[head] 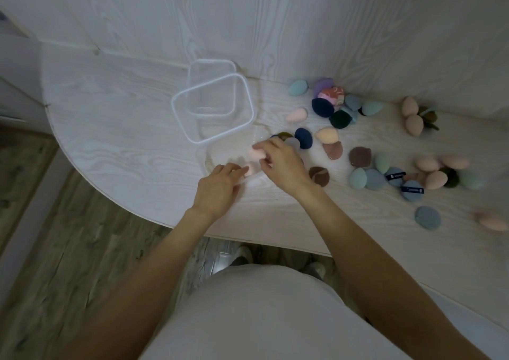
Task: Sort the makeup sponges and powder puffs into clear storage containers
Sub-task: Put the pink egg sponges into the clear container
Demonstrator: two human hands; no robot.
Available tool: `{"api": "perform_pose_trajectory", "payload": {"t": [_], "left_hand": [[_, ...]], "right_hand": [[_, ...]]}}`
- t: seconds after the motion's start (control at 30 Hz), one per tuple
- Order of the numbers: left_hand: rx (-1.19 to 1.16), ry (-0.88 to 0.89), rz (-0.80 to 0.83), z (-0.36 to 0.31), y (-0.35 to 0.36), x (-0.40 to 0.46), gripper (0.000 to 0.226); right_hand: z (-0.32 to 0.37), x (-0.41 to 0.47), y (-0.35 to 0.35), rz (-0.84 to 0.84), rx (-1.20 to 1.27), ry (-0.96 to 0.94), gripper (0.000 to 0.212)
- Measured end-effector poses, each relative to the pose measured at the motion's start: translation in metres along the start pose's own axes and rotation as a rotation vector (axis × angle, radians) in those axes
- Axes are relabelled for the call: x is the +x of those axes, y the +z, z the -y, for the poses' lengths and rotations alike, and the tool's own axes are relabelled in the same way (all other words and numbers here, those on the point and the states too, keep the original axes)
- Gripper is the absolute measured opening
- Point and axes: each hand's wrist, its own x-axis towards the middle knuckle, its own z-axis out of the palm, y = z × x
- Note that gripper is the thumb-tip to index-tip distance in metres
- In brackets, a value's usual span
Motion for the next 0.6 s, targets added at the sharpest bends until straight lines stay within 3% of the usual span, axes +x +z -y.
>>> {"api": "perform_pose_trajectory", "payload": {"t": [0.07,0.2,0.43,0.6], "left_hand": [[0.011,-0.009,0.010,-0.001,-0.001,0.001,0.047],[0.030,-0.026,0.022,-0.001,-0.002,0.002,0.047],[0.020,-0.020,0.002,0.004,0.001,0.006,0.047],[-0.026,0.014,-0.036,0.015,-0.002,0.010,0.046]], "right_hand": [[-0.001,0.015,0.008,0.128,-0.252,-0.019,0.029],[0.002,0.029,0.009,0.189,-0.648,-0.096,0.018],[-0.003,0.032,-0.002,0.292,-0.643,-0.072,0.039],[-0.007,0.025,0.000,0.195,-0.615,-0.141,0.042]]}}
